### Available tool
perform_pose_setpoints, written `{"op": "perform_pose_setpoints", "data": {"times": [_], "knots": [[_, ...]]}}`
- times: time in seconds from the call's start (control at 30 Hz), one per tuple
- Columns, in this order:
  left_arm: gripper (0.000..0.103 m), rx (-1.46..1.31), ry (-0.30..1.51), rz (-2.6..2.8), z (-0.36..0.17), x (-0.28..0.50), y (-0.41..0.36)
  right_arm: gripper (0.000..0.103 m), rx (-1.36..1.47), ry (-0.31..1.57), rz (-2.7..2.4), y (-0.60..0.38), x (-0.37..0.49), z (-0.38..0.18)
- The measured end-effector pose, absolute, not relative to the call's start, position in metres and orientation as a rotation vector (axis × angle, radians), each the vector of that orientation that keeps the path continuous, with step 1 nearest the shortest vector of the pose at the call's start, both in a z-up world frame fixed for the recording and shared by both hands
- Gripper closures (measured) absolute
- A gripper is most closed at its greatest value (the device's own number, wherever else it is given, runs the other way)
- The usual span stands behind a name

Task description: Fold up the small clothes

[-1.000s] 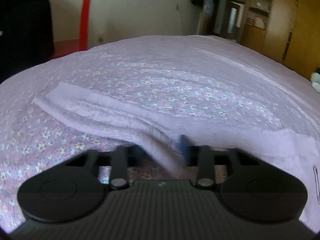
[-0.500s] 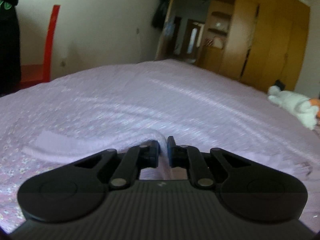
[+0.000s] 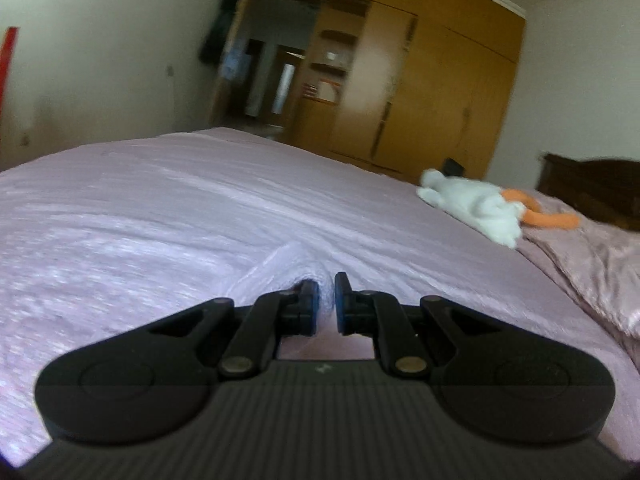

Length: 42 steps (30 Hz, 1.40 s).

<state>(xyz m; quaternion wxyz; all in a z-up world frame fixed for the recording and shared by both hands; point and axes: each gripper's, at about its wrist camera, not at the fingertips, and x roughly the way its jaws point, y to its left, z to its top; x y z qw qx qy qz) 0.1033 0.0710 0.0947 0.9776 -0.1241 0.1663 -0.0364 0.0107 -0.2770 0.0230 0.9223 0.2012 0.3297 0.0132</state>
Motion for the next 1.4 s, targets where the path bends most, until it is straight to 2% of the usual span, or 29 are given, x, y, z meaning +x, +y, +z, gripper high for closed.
{"op": "perform_pose_setpoints", "data": {"times": [0.3,0.37,0.43,0.47,0.67,0.83,1.17,1.33,1.37,1.4], "knots": [[0.09,-0.198,0.509,-0.141,0.051,0.117,0.016,0.014,0.413,0.679,0.038,-0.28,0.009,0.023],[0.063,-0.195,0.562,-0.165,0.043,0.115,0.013,0.014,0.422,0.683,0.04,-0.281,0.01,0.024],[0.047,-0.2,0.6,-0.181,0.038,0.109,0.014,0.014,0.431,0.689,0.047,-0.28,0.013,0.027],[0.045,-0.196,0.605,-0.186,0.036,0.105,0.014,0.014,0.433,0.69,0.057,-0.279,0.015,0.03],[0.045,-0.132,0.655,-0.185,0.031,0.082,0.022,0.014,0.416,0.678,0.163,-0.253,0.037,0.054],[0.045,-0.148,0.704,-0.139,0.03,0.067,0.043,0.014,0.418,0.743,0.339,-0.204,0.081,0.064],[0.045,-0.165,0.688,-0.062,0.033,0.057,0.073,0.016,0.428,0.869,0.515,-0.116,0.15,0.059],[0.045,-0.206,0.71,-0.023,0.026,0.065,0.081,0.029,0.449,0.934,0.531,-0.093,0.167,0.046],[0.045,-0.226,0.714,-0.025,0.024,0.066,0.083,0.035,0.464,0.949,0.529,-0.091,0.171,0.043],[0.045,-0.245,0.716,-0.023,0.022,0.068,0.086,0.055,0.475,0.962,0.53,-0.09,0.174,0.04]]}}
